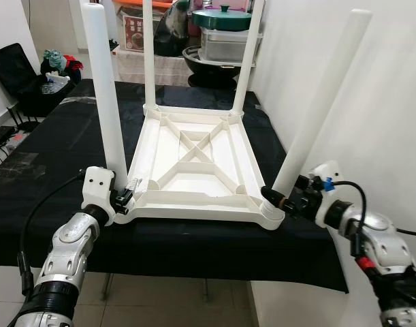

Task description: Building children table

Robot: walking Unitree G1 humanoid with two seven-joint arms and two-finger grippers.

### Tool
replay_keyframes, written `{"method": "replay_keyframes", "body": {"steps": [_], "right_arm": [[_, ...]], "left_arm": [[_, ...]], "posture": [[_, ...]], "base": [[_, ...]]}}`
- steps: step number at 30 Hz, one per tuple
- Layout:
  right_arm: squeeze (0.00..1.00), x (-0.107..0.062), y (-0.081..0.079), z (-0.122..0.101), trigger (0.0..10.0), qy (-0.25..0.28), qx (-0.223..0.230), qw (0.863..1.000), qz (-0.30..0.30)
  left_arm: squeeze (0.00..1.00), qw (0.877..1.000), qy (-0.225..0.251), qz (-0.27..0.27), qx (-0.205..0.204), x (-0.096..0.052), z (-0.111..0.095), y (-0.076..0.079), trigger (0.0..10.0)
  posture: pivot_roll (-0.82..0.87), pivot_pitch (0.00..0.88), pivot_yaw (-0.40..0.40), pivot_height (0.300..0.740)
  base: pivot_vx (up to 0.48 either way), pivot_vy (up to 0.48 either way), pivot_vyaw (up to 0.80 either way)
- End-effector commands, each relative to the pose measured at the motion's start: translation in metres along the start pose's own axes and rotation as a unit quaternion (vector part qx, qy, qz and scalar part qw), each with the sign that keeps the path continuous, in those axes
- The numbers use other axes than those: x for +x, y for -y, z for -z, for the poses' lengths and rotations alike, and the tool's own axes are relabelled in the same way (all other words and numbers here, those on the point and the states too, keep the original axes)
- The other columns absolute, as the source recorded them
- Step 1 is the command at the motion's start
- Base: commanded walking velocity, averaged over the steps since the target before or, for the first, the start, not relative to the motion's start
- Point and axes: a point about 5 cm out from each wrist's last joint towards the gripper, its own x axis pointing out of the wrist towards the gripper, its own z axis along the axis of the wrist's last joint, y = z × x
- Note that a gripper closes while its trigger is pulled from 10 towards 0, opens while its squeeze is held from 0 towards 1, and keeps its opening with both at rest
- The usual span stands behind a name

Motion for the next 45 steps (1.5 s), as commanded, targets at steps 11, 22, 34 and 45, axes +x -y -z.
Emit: {"method": "replay_keyframes", "body": {"steps": [11,22,34,45], "right_arm": [[0.0,0.015,0.008,-0.022,0.0,0.102,0.058,0.991,0.071],[0.0,0.017,0.004,-0.027,0.0,0.131,0.069,0.98,0.135],[0.0,0.006,-0.022,0.051,10.0,-0.045,0.219,0.812,0.539],[0.0,0.0,-0.005,0.019,10.0,0.016,0.156,0.862,0.483]], "left_arm": [[0.0,0.996,-0.039,-0.078,0.017,-0.017,0.012,-0.039,10.0],[0.0,0.995,-0.039,-0.088,0.023,-0.018,0.008,-0.047,10.0],[0.0,0.996,-0.04,-0.078,0.021,-0.013,0.008,-0.041,10.0],[0.0,0.996,-0.041,-0.082,0.022,-0.014,0.009,-0.043,10.0]], "posture": [[0.07,0.0,-0.123,0.74],[0.08,0.0,-0.121,0.74],[0.06,0.0,-0.105,0.74],[0.05,0.0,-0.11,0.74]], "base": [[0.0,0.0,0.0],[0.0,0.0,0.0],[0.0,0.0,0.0],[0.0,0.0,0.0]]}}
